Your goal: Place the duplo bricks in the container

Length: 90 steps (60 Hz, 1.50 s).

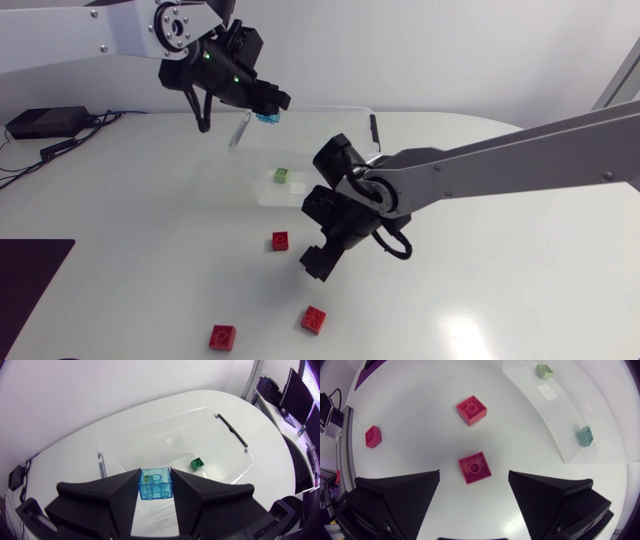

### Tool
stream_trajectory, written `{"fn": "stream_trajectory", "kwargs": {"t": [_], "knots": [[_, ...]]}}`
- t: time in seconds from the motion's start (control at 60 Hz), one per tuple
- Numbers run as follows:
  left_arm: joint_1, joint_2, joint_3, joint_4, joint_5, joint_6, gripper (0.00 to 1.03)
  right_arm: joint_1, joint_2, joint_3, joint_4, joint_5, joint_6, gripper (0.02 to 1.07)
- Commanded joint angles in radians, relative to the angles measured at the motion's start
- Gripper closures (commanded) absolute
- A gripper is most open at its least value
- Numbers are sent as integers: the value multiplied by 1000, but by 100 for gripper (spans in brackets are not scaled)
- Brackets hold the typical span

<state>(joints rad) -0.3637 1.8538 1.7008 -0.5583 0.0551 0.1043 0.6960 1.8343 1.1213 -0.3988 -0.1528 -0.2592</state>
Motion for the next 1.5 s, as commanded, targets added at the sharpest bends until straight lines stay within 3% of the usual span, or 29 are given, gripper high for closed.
{"fn": "stream_trajectory", "kwargs": {"t": [0.0,0.35,0.383,0.483,0.517,0.617,0.717,1.05,1.283,1.483], "knots": [[17,61,51,15,8,-21,83,-7,49,44,-41,-5,-46,8],[23,171,129,72,8,-28,80,-15,125,124,-124,-11,-100,8],[23,179,137,72,8,-28,72,-13,128,126,-124,-11,-103,8],[26,202,158,69,5,-28,30,-15,138,129,-126,-11,-117,13],[28,202,158,69,5,-28,21,-15,143,130,-126,-11,-120,13],[34,193,152,69,5,-23,9,-12,149,138,-135,-11,-129,16],[40,165,137,69,5,-20,7,-7,160,156,-155,-11,-138,18],[54,-99,-70,69,3,12,7,3,180,195,-183,-28,-180,59],[88,-304,-202,11,6,69,7,11,160,170,-189,-22,-180,63],[91,-464,-322,-80,26,187,7,11,52,120,-192,-21,-158,64]]}}
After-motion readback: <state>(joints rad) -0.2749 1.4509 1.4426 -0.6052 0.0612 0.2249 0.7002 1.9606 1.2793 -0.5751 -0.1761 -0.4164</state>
